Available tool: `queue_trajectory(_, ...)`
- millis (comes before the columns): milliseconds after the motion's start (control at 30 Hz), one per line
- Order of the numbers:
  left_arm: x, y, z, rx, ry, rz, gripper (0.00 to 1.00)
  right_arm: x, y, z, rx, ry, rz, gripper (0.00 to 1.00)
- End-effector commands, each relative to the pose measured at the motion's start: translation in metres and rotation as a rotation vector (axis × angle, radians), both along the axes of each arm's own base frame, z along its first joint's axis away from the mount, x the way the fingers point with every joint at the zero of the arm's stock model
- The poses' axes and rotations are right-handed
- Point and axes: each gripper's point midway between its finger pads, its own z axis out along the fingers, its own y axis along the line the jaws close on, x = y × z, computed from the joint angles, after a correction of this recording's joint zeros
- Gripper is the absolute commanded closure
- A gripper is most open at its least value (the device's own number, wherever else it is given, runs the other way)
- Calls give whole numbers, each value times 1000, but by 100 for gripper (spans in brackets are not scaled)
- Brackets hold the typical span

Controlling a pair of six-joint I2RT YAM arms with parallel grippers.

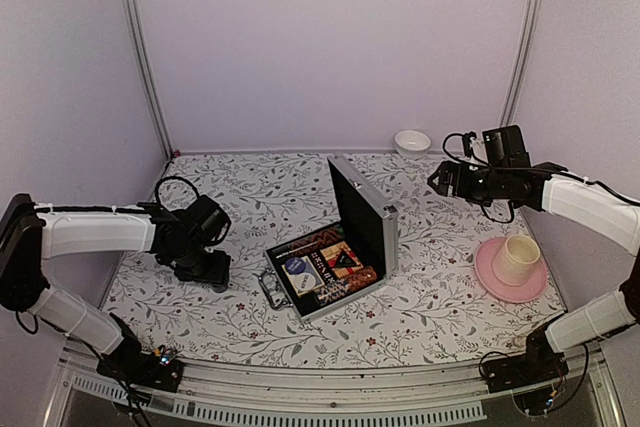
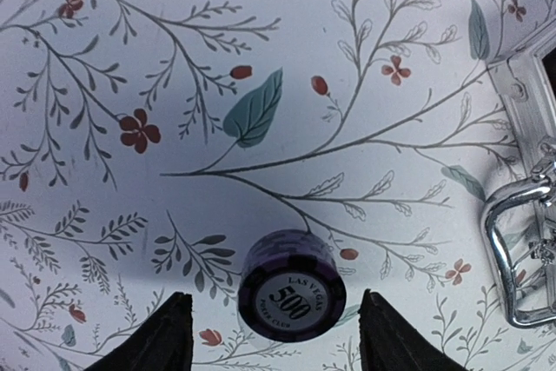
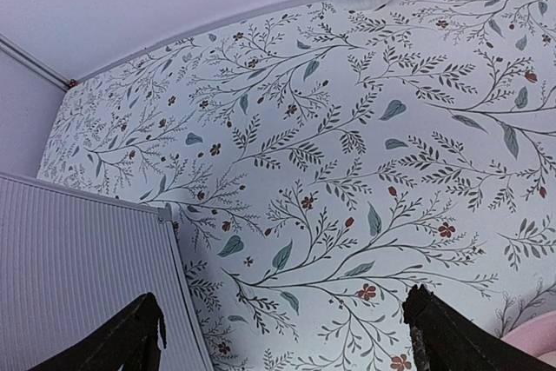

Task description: Pack up texas hold em set

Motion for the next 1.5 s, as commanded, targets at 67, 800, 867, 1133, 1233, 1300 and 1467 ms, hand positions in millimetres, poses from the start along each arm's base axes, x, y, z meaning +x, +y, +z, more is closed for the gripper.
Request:
queue_trajectory(67, 6, 1, 11, 38, -51, 11, 31, 1, -1, 6, 26, -19, -11, 2)
queue_trajectory(800, 1, -9, -21, 18, 16, -31, 49, -1, -1, 1, 34, -7, -15, 2)
queue_trajectory(867, 1, -9, -21, 19, 17, -29, 51, 0, -1, 1, 33, -8, -15, 2)
queue_trajectory(1133, -5, -7, -26, 36, 41, -35, 70, 0, 0, 1, 36, -8, -17, 2)
queue_trajectory(1233, -3, -7, -24, 42, 26, -34, 80, 0, -1, 7, 41, -19, -21, 2)
queue_trajectory(1300, 2, -10, -17, 40, -3, -34, 85, 0, 0, 14, 52, -35, -17, 2)
queue_trajectory(1467, 27, -28, 14, -21, -145, -72, 95, -4, 8, 43, 102, -85, 34, 2)
